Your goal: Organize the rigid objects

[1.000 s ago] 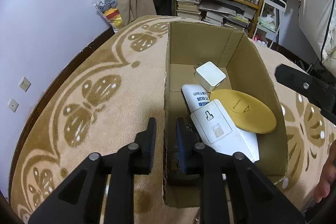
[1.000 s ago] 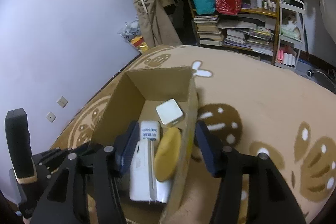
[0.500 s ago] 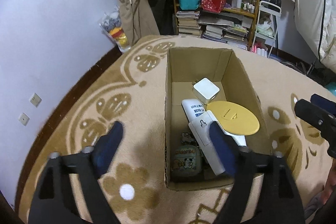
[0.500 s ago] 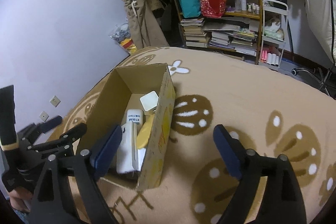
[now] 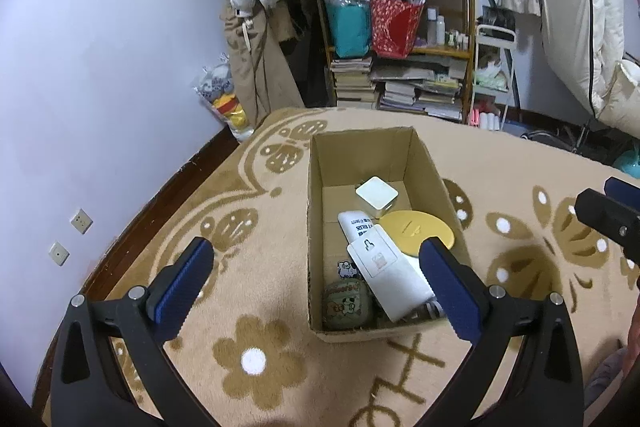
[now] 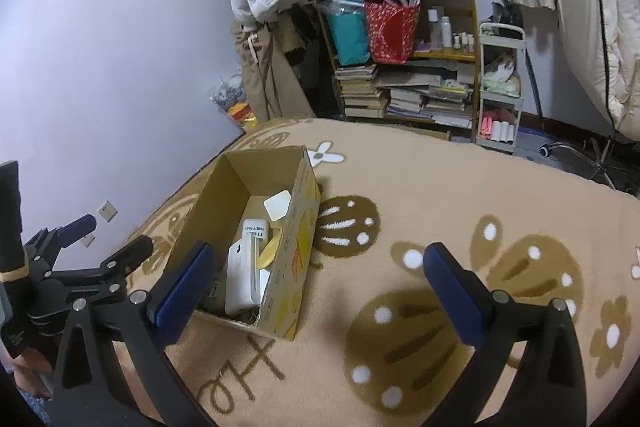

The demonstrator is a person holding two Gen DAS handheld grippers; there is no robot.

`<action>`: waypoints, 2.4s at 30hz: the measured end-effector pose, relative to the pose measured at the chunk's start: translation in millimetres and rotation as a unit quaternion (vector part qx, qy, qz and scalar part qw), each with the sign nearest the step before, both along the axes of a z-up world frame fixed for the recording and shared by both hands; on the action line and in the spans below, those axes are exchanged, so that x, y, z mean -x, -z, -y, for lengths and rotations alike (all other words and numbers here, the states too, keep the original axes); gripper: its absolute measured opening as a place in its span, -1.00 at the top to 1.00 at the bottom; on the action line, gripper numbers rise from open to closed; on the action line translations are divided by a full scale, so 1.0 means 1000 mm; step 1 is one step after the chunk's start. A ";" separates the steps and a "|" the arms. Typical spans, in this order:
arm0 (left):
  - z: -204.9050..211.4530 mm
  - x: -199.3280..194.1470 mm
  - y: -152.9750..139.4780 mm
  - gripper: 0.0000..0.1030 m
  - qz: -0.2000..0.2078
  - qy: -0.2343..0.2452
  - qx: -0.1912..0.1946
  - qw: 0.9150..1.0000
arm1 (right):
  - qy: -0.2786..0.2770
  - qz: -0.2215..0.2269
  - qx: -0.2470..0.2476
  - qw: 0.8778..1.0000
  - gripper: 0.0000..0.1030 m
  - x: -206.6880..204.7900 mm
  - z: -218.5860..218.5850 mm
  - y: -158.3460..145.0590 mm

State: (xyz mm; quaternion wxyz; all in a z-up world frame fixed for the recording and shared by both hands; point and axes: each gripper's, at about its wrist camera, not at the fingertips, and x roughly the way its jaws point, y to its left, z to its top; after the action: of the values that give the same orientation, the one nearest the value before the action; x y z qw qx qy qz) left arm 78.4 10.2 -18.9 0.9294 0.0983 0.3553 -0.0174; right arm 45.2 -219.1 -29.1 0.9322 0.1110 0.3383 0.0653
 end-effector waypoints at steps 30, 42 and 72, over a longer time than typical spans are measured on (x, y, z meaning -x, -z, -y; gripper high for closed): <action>-0.001 0.124 -0.069 -0.97 0.136 0.010 0.022 0.990 | -0.008 0.141 0.041 0.989 -1.00 0.122 -0.005 -0.037; 0.002 0.116 -0.039 -0.97 0.113 0.015 0.015 0.993 | 0.001 0.114 0.046 0.992 -1.00 0.116 0.002 -0.017; 0.013 0.103 -0.019 -0.97 0.080 0.037 0.012 0.996 | 0.004 0.105 0.046 0.993 -1.00 0.111 0.003 -0.011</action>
State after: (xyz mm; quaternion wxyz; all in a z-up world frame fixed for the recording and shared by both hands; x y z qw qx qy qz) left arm -24.2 -2.6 -0.3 0.9547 0.1016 0.2756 -0.0477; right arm -66.0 -222.2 -17.9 0.9669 0.0618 0.2407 0.0577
